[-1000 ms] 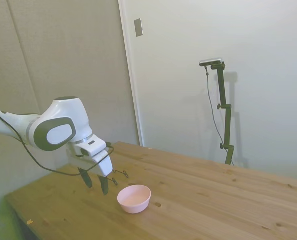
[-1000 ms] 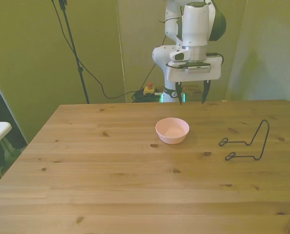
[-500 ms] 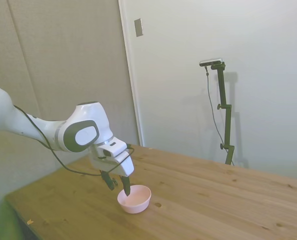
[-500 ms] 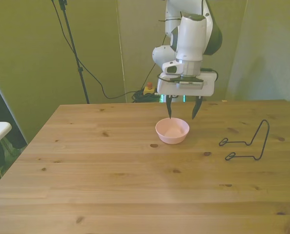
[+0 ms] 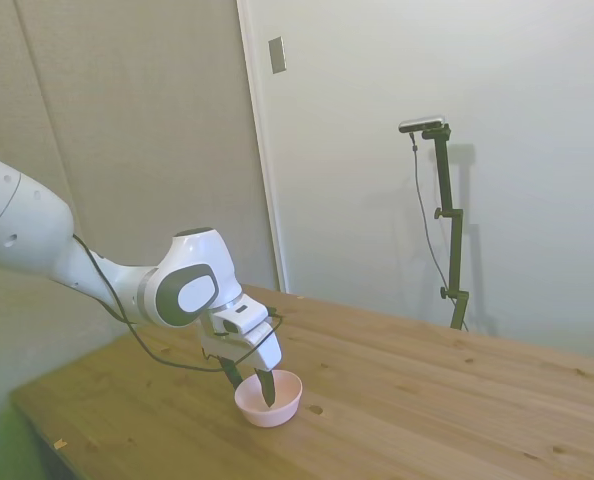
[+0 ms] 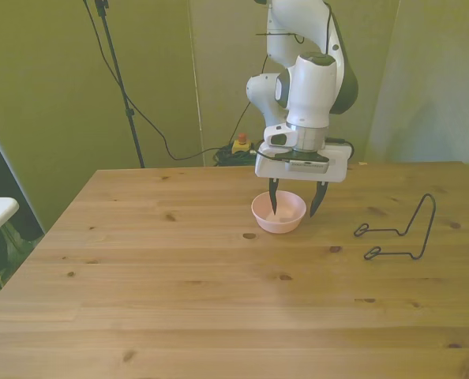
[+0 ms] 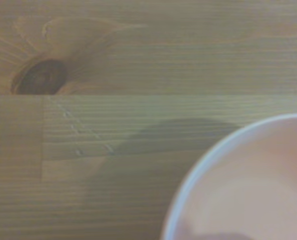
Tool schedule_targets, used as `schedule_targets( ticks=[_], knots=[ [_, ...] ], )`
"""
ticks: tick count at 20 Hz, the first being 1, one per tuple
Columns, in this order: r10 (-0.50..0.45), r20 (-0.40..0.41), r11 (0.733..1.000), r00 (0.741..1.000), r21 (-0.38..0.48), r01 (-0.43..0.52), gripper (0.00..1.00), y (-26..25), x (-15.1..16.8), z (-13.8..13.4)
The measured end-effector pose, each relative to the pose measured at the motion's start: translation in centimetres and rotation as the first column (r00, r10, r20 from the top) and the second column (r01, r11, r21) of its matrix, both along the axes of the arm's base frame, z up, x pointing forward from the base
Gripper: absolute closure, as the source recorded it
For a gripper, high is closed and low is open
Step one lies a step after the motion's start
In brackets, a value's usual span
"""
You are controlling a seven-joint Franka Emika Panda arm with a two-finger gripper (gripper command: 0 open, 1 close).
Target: Load the bowl
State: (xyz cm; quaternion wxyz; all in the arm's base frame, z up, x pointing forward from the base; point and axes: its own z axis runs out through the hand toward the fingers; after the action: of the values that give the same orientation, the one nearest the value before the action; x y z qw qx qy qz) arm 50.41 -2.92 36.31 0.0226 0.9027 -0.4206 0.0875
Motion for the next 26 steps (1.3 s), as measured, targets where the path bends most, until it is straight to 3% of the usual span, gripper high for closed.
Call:
schedule_targets(
  ticks=[20, 26],
  knots=[
    [-0.018, 0.013, 1.0, 1.0, 0.02, 0.018, 1.0, -0.2, 0.8, -0.4],
    [-0.019, 0.065, 0.996, 0.998, 0.084, 0.013, 1.0, -0.5, 1.4, 2.3]
  ],
)
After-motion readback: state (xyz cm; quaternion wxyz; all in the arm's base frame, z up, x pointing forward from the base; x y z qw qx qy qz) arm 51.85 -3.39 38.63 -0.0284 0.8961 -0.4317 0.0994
